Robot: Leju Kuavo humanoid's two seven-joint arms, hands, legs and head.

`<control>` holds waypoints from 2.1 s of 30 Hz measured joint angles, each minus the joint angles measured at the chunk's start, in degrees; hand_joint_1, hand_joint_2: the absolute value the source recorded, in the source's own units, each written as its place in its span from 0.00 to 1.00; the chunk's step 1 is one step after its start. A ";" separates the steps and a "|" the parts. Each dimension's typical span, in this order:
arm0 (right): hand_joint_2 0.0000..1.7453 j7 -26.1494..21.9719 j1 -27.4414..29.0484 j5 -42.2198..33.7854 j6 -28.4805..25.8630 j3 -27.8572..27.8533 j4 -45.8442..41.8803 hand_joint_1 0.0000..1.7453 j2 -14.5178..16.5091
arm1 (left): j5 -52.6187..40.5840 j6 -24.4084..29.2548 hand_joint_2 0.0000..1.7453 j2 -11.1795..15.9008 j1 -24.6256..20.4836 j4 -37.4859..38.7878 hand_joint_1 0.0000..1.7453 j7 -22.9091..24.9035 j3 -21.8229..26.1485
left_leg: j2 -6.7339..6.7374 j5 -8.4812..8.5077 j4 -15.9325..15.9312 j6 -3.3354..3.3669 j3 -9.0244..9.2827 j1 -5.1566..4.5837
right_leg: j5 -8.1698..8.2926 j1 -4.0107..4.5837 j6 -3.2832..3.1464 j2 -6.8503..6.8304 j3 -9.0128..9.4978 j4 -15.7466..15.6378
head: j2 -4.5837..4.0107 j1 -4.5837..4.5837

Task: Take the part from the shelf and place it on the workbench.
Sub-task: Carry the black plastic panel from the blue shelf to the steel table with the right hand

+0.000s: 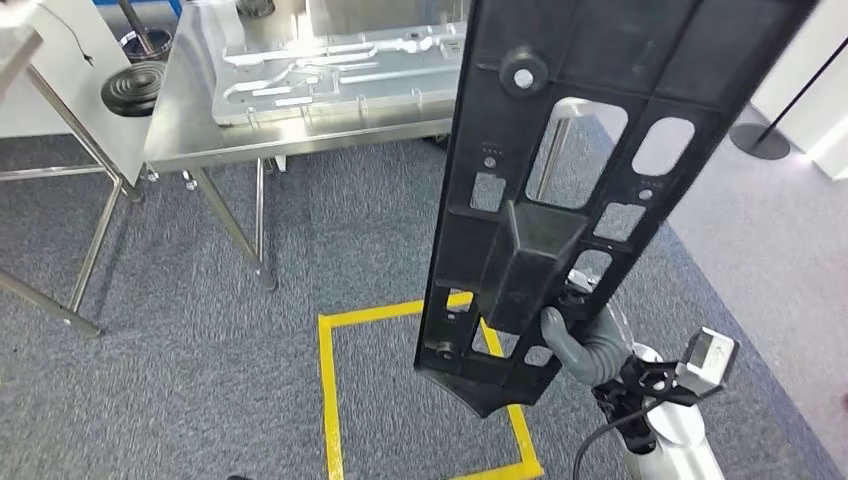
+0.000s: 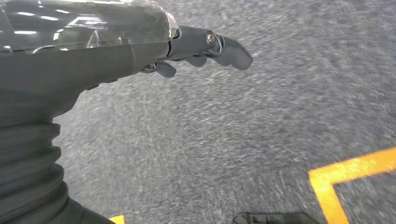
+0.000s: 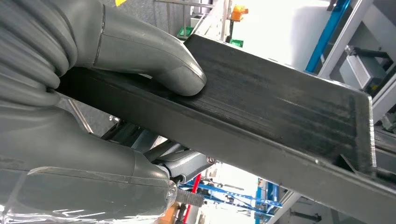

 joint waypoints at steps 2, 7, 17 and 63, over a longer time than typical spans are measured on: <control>1.00 -0.03 -0.08 -0.01 -0.02 0.02 -0.22 0.97 -0.03 | -0.02 0.02 1.00 -0.02 -0.08 -0.01 0.00 -0.03 0.03 | -0.03 0.41 -0.95 0.36 1.45 0.37 | 0.03 -0.03 0.60 -0.05 -0.08 1.85 | -0.01 0.01; 1.00 -0.17 -0.21 -0.11 -0.01 -0.05 -0.38 0.97 -0.09 | -0.06 0.07 1.00 -0.01 -0.57 -0.02 0.00 -0.11 0.06 | -0.10 -1.09 -1.66 0.61 3.89 0.82 | -5.31 -1.16 2.47 -0.26 -10.03 15.60 | -0.01 0.01; 1.00 -0.10 -0.41 -0.19 0.14 0.10 -0.40 0.97 -0.09 | 0.42 0.24 1.00 -0.05 -0.35 -0.01 0.00 -0.19 0.35 | -0.07 -4.99 -0.32 -2.57 8.17 1.33 | 5.94 -1.49 0.36 -0.72 -7.01 -0.04 | 0.00 -0.02; 1.00 -0.45 -1.38 -1.74 1.36 1.04 1.71 0.97 -0.37 | 1.00 0.65 1.00 -0.20 0.73 0.00 0.00 -0.36 2.05 | -0.17 -0.32 -1.21 0.17 3.08 0.74 | 2.04 -0.70 1.46 -0.35 -1.99 1.62 | -0.01 0.01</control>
